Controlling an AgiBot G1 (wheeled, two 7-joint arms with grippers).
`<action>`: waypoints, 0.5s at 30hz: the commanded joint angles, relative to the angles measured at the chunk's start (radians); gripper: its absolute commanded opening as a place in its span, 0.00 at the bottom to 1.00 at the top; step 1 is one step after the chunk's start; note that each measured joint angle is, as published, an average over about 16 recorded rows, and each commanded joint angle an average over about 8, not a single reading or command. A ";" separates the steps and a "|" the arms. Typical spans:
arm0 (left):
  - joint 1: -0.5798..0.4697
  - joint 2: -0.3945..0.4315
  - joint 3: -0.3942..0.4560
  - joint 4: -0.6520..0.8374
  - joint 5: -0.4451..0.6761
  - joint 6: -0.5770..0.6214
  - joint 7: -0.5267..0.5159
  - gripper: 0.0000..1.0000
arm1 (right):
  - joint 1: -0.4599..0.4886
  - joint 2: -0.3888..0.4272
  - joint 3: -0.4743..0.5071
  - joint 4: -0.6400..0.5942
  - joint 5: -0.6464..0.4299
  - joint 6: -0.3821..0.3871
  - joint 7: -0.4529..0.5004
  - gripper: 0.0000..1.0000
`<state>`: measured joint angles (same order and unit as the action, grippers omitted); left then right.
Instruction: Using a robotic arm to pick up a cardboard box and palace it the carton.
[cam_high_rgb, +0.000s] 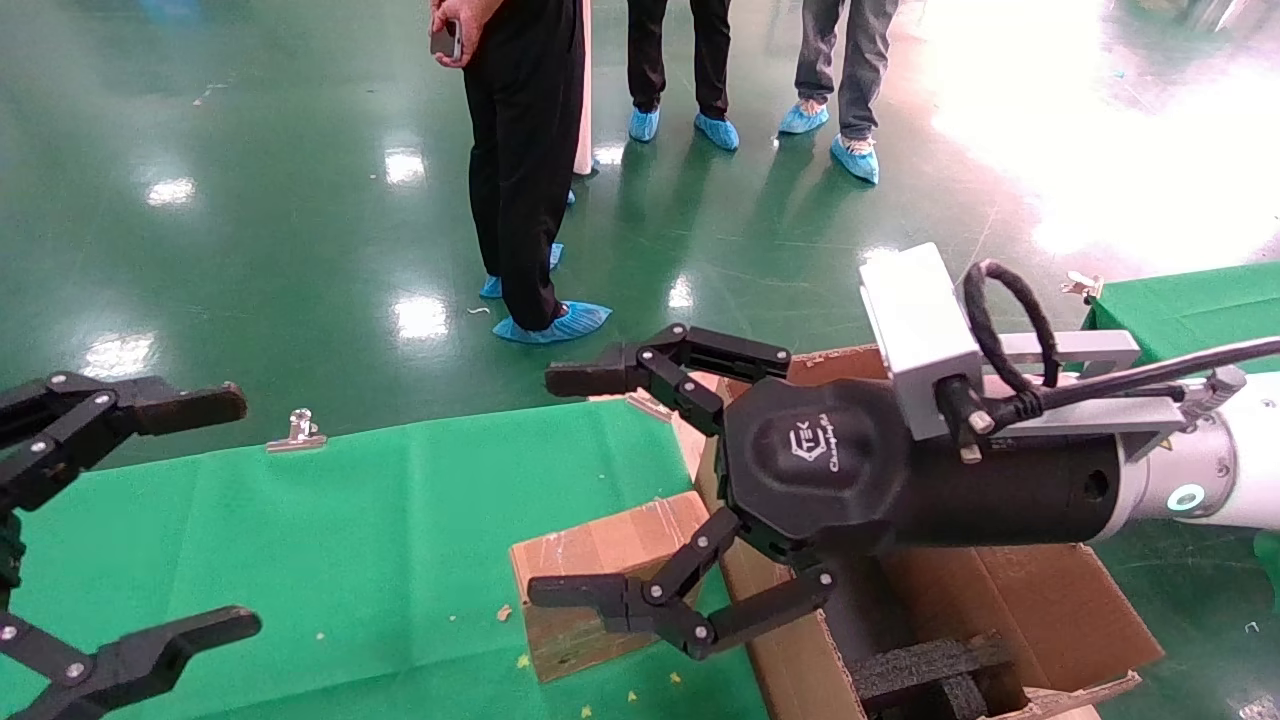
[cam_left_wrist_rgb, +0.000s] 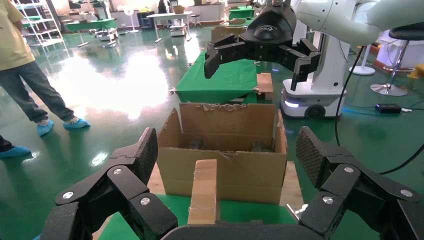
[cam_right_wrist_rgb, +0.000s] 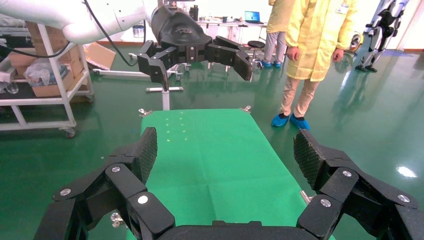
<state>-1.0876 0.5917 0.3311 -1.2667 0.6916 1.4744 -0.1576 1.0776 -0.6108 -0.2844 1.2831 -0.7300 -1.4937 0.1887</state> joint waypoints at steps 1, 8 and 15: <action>0.000 0.000 0.000 0.000 0.000 0.000 0.000 0.29 | 0.000 0.000 0.000 0.000 0.000 0.000 0.000 1.00; 0.000 0.000 0.000 0.000 0.000 0.000 0.000 0.00 | 0.001 0.002 -0.001 -0.001 -0.005 0.000 0.000 1.00; 0.000 0.000 0.000 0.000 0.000 0.000 0.000 0.00 | 0.054 0.008 -0.046 -0.017 -0.104 -0.021 0.015 1.00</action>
<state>-1.0877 0.5917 0.3313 -1.2666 0.6915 1.4744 -0.1575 1.1477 -0.6118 -0.3417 1.2613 -0.8515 -1.5207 0.2092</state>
